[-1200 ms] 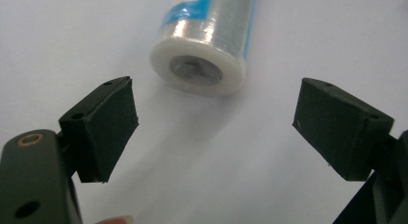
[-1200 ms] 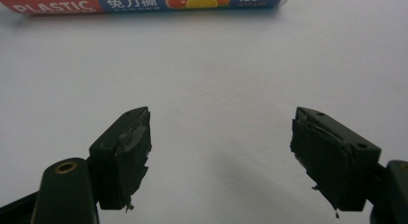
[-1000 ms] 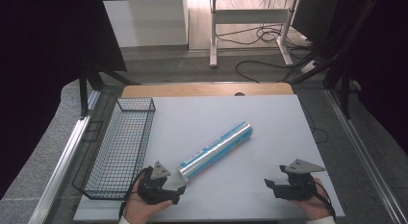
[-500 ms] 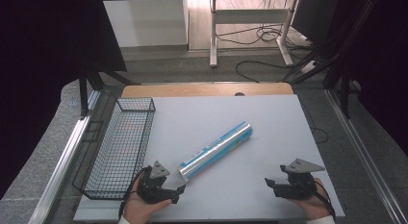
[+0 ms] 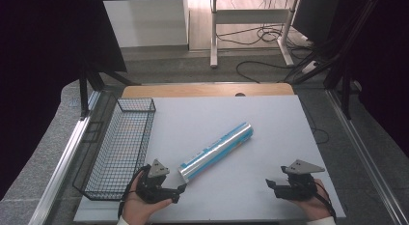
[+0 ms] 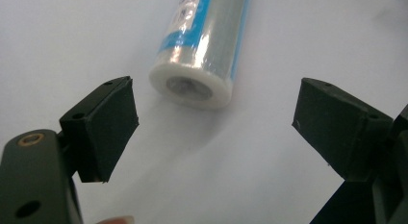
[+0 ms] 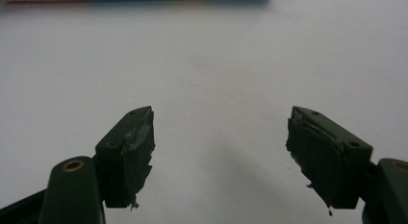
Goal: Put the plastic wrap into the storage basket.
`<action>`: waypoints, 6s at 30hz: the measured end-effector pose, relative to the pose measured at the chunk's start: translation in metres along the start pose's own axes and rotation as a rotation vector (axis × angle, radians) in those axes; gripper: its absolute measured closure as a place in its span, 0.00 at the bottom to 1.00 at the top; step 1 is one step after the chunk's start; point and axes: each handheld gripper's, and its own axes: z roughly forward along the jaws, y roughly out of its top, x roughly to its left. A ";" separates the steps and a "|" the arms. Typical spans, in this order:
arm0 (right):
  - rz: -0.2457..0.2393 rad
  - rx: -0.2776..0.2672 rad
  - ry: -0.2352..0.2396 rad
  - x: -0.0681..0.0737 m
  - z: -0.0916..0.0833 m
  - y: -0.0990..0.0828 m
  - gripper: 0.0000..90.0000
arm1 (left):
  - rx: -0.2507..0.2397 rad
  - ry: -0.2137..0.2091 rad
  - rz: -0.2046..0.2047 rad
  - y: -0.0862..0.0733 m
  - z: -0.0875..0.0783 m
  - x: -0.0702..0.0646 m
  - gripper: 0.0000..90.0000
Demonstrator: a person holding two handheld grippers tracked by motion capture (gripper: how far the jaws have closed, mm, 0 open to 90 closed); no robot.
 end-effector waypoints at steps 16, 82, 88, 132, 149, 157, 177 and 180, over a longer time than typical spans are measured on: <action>0.011 -0.014 -0.014 -0.004 -0.003 0.000 0.28 | 0.022 -0.046 0.066 0.058 0.002 -0.008 0.18; 0.042 0.003 -0.086 -0.010 -0.005 0.001 0.28 | 0.439 -0.100 0.143 0.155 0.177 -0.005 0.33; 0.039 0.004 -0.094 -0.011 -0.005 0.000 0.28 | 0.450 -0.082 0.171 0.157 0.176 -0.008 0.34; 0.012 -0.017 -0.094 -0.003 -0.003 0.004 0.28 | 0.430 -0.008 0.091 0.194 0.059 0.041 0.35; 0.009 -0.021 -0.103 -0.003 -0.003 0.005 0.28 | 0.400 0.040 0.054 0.197 0.020 0.067 0.35; 0.013 -0.036 -0.110 -0.003 -0.005 0.005 0.28 | 0.392 0.065 0.042 0.200 0.004 0.074 0.35; 0.010 -0.033 -0.117 -0.003 -0.004 0.005 0.27 | 0.386 0.121 -0.004 0.190 -0.027 0.103 0.35; 0.011 -0.032 -0.120 -0.003 -0.004 0.005 0.27 | 0.382 0.127 -0.028 0.186 -0.033 0.109 0.35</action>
